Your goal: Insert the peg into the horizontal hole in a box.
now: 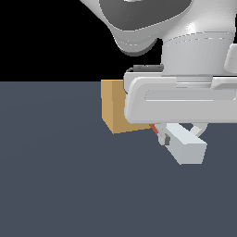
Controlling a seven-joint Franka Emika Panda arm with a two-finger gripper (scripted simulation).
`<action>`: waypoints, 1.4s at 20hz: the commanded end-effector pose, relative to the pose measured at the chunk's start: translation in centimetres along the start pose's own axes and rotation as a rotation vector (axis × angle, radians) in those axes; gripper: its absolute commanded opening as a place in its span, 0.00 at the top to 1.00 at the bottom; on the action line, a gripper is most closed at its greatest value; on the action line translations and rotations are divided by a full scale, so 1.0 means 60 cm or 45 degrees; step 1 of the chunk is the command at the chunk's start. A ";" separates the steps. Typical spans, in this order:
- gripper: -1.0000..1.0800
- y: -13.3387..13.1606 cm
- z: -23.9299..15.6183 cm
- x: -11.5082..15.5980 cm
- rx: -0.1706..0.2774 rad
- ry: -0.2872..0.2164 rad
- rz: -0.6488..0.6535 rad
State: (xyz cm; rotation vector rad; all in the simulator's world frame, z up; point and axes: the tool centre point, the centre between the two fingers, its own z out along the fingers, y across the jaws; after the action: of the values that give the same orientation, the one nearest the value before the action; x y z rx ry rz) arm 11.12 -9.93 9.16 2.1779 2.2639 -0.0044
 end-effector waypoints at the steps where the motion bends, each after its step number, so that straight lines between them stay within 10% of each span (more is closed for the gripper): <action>1: 1.00 0.022 -0.018 0.040 -0.003 -0.001 -0.096; 12: 1.00 0.061 -0.060 0.164 -0.003 0.002 -0.372; 28: 1.00 0.062 -0.065 0.169 -0.005 0.001 -0.385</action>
State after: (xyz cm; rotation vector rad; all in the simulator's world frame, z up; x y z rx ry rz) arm 14.35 0.35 12.80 1.8126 2.5670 -0.0019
